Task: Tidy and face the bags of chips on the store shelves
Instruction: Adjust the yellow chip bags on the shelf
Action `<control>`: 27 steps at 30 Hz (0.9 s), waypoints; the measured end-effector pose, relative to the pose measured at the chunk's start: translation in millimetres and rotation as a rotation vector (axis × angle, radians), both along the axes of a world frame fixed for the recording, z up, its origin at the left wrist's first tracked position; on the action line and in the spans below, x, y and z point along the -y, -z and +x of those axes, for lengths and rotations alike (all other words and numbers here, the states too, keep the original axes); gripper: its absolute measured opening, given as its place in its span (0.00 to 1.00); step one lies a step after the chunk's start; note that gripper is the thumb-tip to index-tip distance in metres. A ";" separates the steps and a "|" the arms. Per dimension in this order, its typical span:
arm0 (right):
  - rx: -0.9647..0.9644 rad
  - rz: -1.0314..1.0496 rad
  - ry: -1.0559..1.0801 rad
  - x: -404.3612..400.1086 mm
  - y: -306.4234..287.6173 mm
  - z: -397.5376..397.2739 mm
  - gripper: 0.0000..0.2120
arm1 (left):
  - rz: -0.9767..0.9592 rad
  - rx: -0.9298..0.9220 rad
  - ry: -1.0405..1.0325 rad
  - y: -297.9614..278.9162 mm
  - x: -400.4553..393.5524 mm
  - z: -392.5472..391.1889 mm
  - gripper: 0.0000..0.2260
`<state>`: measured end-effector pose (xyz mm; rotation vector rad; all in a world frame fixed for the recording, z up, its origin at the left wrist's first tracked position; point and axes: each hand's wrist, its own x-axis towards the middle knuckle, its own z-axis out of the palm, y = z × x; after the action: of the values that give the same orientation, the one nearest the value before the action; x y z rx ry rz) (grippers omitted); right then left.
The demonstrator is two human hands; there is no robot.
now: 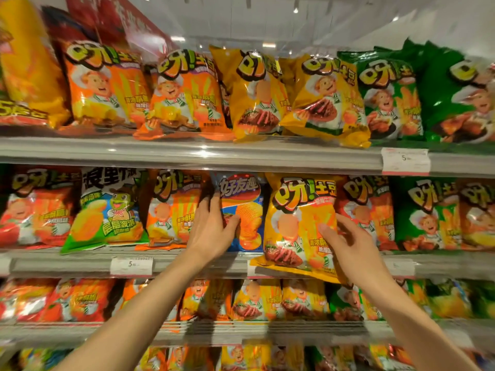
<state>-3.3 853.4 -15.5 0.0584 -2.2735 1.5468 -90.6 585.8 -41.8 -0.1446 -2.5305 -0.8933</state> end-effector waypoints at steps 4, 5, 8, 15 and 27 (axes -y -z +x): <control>-0.018 0.027 0.022 -2.4 -2.9 3.8 0.21 | -0.051 0.021 -0.055 -6.8 -6.4 -10.1 0.34; -0.026 0.024 0.023 -2.8 -4.1 5.7 0.21 | -0.042 0.017 -0.051 -7.6 -7.5 -8.9 0.33; -0.029 0.010 0.016 -4.5 -5.1 9.6 0.20 | 0.007 -0.012 -0.012 -10.0 -8.4 -4.8 0.31; -0.007 -0.005 0.013 -6.0 -9.7 13.8 0.11 | 0.219 -0.116 -0.016 -18.2 -19.8 0.3 0.27; 0.015 0.002 0.043 2.0 5.5 7.5 0.11 | 0.351 -0.320 0.008 -19.5 30.2 41.7 0.27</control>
<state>4.2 851.4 -21.0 -0.0018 -2.2725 1.5285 -48.9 555.6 -22.2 -0.1712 -2.0488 -1.1967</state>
